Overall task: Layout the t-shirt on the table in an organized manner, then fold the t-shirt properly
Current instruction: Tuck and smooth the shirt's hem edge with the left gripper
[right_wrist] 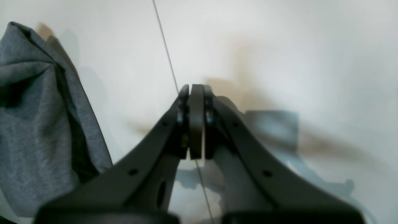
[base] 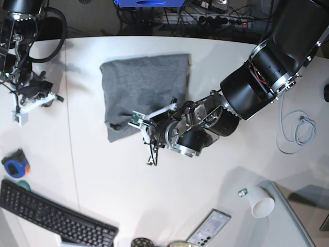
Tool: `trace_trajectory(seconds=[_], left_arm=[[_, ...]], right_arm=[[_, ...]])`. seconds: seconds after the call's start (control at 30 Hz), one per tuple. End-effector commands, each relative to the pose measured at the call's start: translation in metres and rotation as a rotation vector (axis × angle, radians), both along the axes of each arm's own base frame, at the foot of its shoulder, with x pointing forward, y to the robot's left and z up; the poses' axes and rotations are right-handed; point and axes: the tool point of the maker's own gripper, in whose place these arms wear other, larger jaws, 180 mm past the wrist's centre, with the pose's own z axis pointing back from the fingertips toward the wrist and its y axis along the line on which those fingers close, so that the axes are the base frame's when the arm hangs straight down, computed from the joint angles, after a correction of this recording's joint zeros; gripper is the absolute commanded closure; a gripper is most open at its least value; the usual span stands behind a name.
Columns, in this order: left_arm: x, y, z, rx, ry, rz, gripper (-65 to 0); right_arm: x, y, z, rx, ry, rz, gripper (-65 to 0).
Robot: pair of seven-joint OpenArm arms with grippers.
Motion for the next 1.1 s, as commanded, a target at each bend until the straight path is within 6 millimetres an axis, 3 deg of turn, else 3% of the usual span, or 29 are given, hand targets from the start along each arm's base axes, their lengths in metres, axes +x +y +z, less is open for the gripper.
trace_trajectory(seconds=[0.0, 0.2, 0.37, 0.57, 0.83, 1.0, 1.07], left_arm=[[0.016, -0.008, 0.017, -0.035, -0.039, 0.001, -6.7], [0.016, -0.018, 0.028, -0.059, -0.063, -0.020, -24.2], [0.020, -0.020, 0.033, -0.065, -0.075, -0.024, -29.6], [0.028, -0.031, 0.053, -0.095, -0.124, -0.052, -34.7], [0.031, -0.041, 0.070, -0.102, -0.182, -0.065, -33.7], [0.053, -0.049, 0.118, -0.254, -0.246, 0.030, -32.3], [0.062, -0.047, 0.142, -0.322, -0.287, 0.093, -22.4]], right_arm=[[0.013, -0.006, 0.012, -0.013, -0.051, -0.007, 0.0], [0.004, -0.006, -0.003, 0.003, -0.006, -0.018, 0.0], [0.002, -0.006, -0.006, 0.006, 0.003, -0.021, 0.0], [0.008, -0.006, -0.003, 0.005, -0.009, -0.020, 0.0], [0.008, -0.006, -0.003, 0.005, -0.009, -0.019, 0.0], [0.008, -0.006, -0.003, 0.005, -0.009, -0.019, 0.0], [0.008, -0.006, -0.003, 0.006, -0.007, -0.019, 0.0]])
